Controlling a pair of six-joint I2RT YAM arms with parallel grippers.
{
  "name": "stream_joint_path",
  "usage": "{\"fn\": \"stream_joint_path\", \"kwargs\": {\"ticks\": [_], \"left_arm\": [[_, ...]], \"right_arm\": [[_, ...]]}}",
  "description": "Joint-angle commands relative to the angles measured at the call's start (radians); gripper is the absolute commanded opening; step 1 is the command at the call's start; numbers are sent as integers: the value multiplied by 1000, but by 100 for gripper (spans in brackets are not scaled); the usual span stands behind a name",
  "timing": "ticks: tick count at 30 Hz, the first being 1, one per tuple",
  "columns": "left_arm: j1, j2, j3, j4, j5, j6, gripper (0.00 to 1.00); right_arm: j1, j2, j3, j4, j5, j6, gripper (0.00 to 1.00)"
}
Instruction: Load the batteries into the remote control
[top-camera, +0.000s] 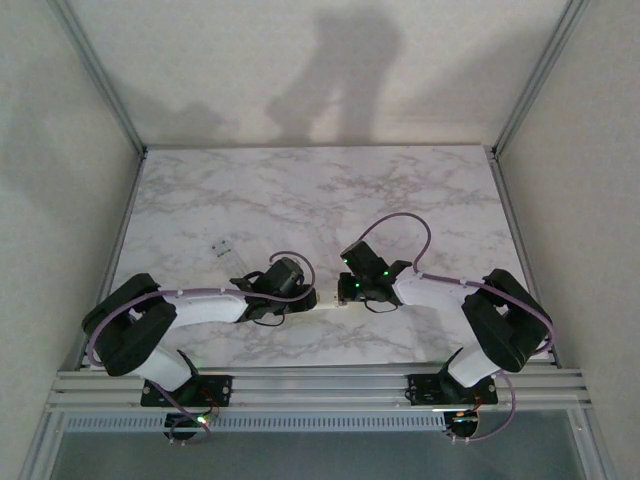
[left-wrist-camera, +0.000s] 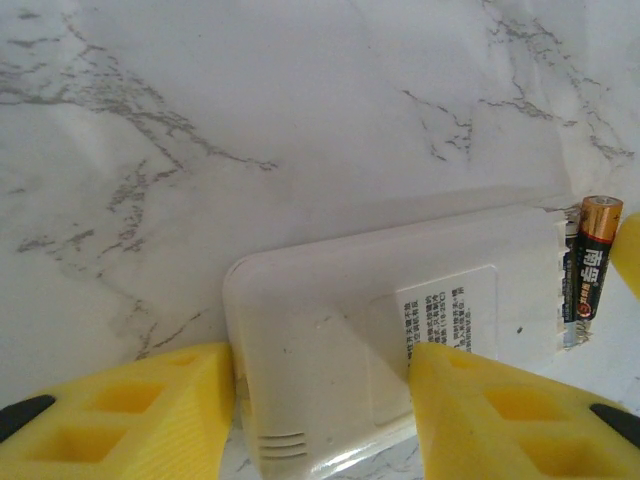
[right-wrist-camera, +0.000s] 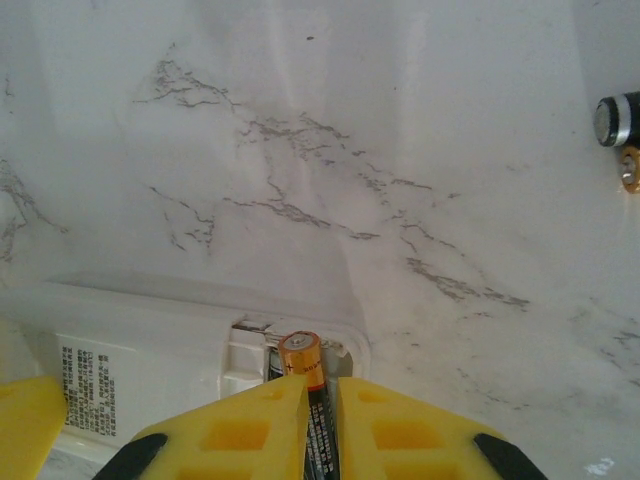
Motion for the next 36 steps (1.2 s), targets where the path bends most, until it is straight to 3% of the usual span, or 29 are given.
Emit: {"fn": "stream_joint_path", "kwargs": {"ticks": [1, 7, 13, 24, 36], "left_arm": [[-22, 52, 12, 70, 49, 8, 50], [-21, 43, 7, 68, 44, 8, 50], [-23, 46, 13, 66, 44, 11, 50], [-23, 44, 17, 58, 41, 17, 49], [-23, 62, 36, 52, 40, 21, 49]], "right_arm": [[11, 5, 16, -21, -1, 11, 15], [10, -77, 18, -36, 25, 14, 21], [11, -49, 43, -41, 27, 4, 23], [12, 29, 50, -30, 48, 4, 18], [11, 12, 23, -76, 64, 37, 11]]}}
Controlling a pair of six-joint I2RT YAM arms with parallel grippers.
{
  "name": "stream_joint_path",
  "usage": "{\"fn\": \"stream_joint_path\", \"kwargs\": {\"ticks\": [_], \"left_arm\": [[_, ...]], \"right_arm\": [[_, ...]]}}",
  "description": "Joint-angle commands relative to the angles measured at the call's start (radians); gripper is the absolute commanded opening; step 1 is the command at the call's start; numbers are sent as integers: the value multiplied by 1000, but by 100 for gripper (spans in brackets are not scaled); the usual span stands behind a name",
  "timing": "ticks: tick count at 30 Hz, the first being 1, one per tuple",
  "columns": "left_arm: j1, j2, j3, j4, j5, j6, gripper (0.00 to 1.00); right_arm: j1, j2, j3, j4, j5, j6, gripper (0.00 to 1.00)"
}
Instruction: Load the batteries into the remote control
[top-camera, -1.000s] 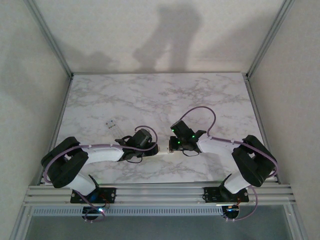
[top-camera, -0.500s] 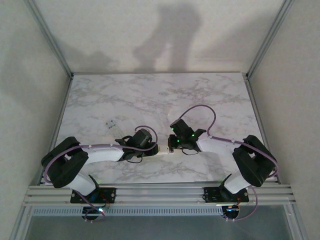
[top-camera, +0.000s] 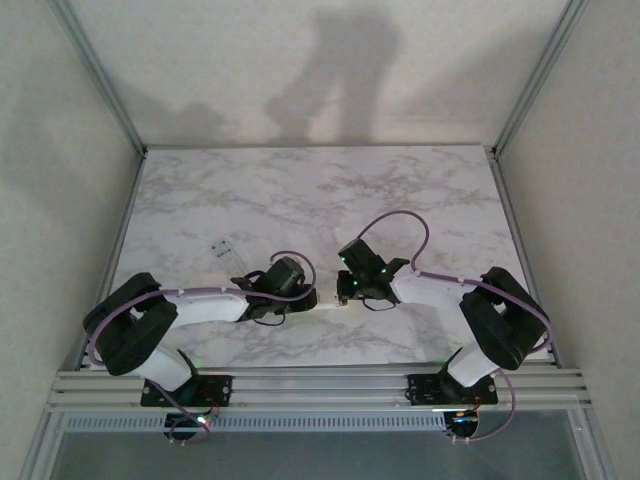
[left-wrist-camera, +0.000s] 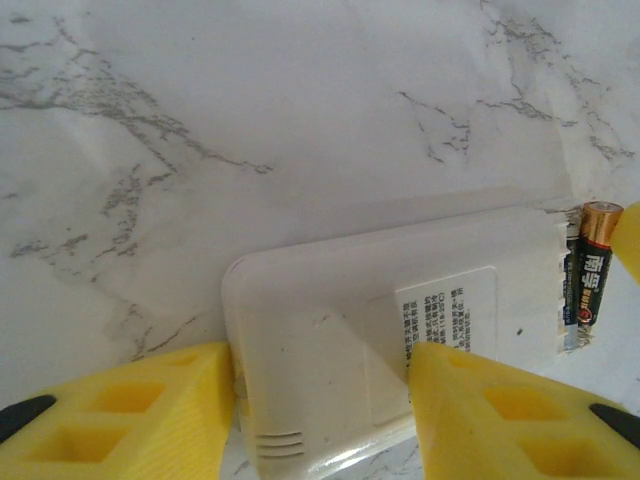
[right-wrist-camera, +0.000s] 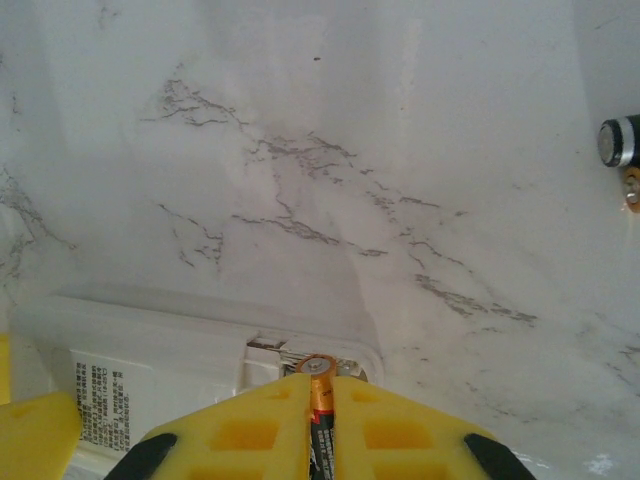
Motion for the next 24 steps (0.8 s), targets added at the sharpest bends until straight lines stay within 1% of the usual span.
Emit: {"fn": "stream_joint_path", "kwargs": {"ticks": [1, 4, 9, 12, 14, 17, 19, 24], "left_arm": [[-22, 54, 25, 61, 41, 18, 49], [-22, 56, 23, 66, 41, 14, 49], [-32, 67, 14, 98, 57, -2, 49], [-40, 77, 16, 100, 56, -7, 48], [-43, 77, 16, 99, 54, -8, 48], [-45, 69, 14, 94, 49, -8, 48], [-45, 66, 16, 88, 44, -5, 48], [-45, 58, 16, 80, 38, -1, 48]], "right_arm": [[9, -5, -1, -86, 60, 41, 11], [8, -12, -2, -142, 72, 85, 9], [16, -14, -21, -145, 23, 101, 9], [38, -19, -13, -170, 48, 100, 9], [41, -48, -13, -179, 59, 109, 9], [41, -106, -7, -178, 70, 108, 12], [40, -119, 18, -191, 80, 97, 13], [38, -83, 88, -238, 135, 69, 21]]}}
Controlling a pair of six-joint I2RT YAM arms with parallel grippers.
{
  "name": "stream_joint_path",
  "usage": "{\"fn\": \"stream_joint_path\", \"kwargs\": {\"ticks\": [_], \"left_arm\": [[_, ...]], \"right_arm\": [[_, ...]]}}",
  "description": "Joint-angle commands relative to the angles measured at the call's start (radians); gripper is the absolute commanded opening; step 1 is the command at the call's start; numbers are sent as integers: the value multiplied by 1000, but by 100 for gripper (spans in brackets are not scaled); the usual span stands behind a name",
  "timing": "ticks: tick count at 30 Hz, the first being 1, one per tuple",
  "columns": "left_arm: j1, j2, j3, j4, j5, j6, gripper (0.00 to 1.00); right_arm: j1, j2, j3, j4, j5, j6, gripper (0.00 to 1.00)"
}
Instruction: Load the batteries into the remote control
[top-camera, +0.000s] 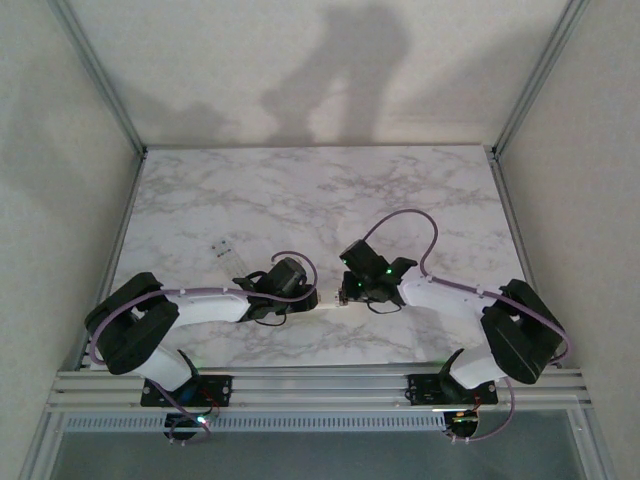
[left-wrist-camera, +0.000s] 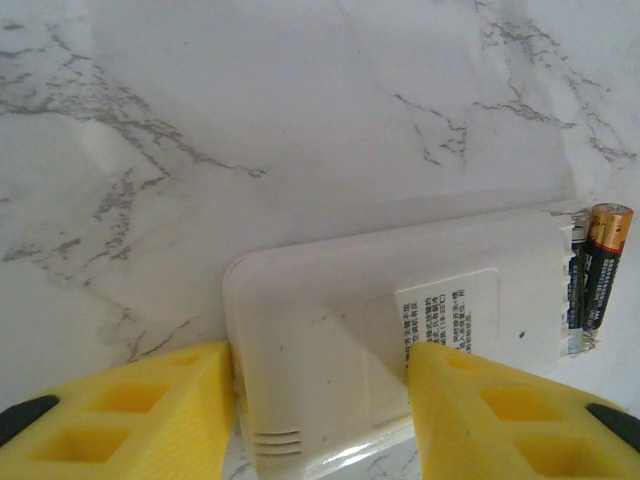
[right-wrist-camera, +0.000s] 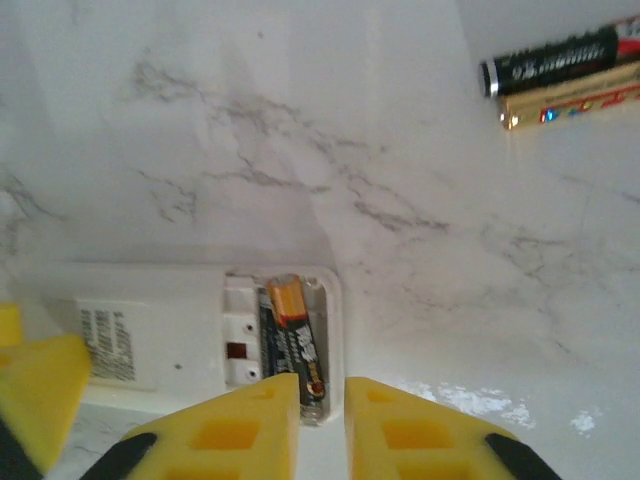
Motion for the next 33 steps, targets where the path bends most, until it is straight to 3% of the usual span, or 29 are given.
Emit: {"fn": "stream_joint_path", "kwargs": {"ticks": [1, 12, 33], "left_arm": [[-31, 51, 10, 79, 60, -2, 48], [-32, 50, 6, 78, 57, 6, 48], [-32, 66, 11, 83, 59, 10, 48]], "right_arm": [[5, 33, 56, -52, 58, -17, 22], [6, 154, 98, -5, 35, -16, 22], [6, 188, 122, 13, 14, -34, 21]]}}
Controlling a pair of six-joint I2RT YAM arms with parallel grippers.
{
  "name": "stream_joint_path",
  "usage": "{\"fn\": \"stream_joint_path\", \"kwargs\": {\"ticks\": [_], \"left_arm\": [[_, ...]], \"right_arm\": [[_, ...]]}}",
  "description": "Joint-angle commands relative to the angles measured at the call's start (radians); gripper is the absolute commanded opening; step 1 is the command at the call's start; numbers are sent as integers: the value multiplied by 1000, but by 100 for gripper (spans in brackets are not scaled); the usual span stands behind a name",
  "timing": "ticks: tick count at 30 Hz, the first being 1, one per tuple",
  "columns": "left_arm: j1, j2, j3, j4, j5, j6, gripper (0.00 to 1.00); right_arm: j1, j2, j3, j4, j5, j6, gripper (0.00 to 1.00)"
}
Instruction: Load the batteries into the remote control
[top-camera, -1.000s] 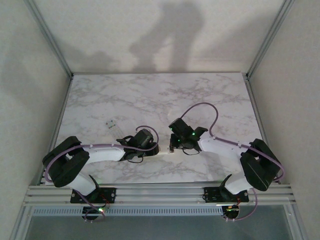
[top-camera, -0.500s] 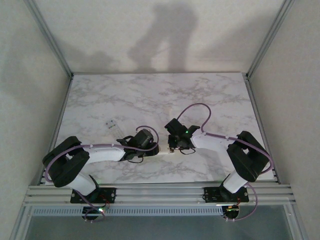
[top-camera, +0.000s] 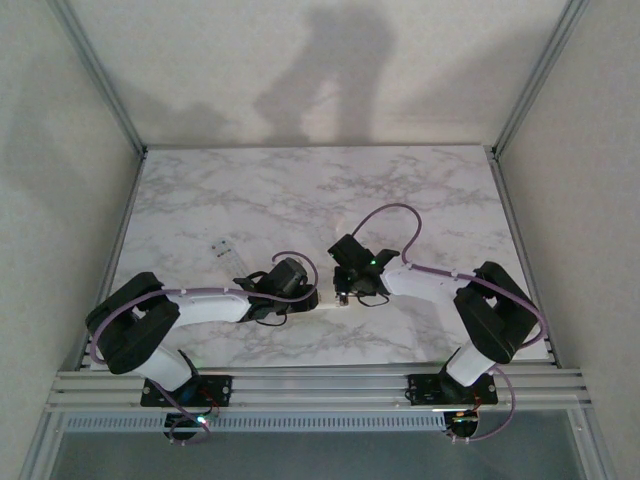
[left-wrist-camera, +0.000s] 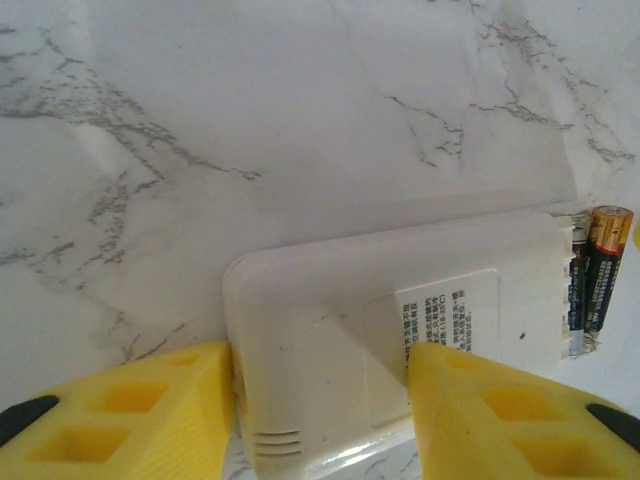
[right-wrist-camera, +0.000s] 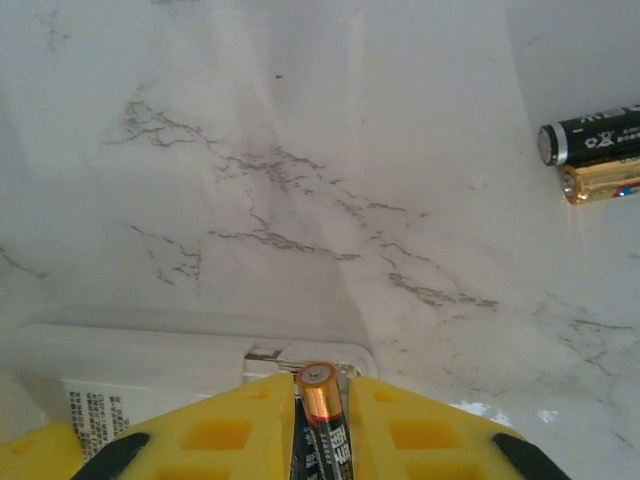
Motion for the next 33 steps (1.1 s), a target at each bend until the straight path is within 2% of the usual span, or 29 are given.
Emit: {"fn": "stream_joint_path", "kwargs": {"ticks": [1, 23, 33], "left_arm": [[-27, 59, 9, 77, 65, 9, 48], [-28, 62, 12, 78, 62, 7, 48], [-27, 65, 22, 74, 64, 5, 48]], "right_arm": [[6, 34, 28, 1, -2, -17, 21], [18, 2, -55, -47, 21, 46, 8], [97, 25, -74, -114, 116, 65, 6]]}}
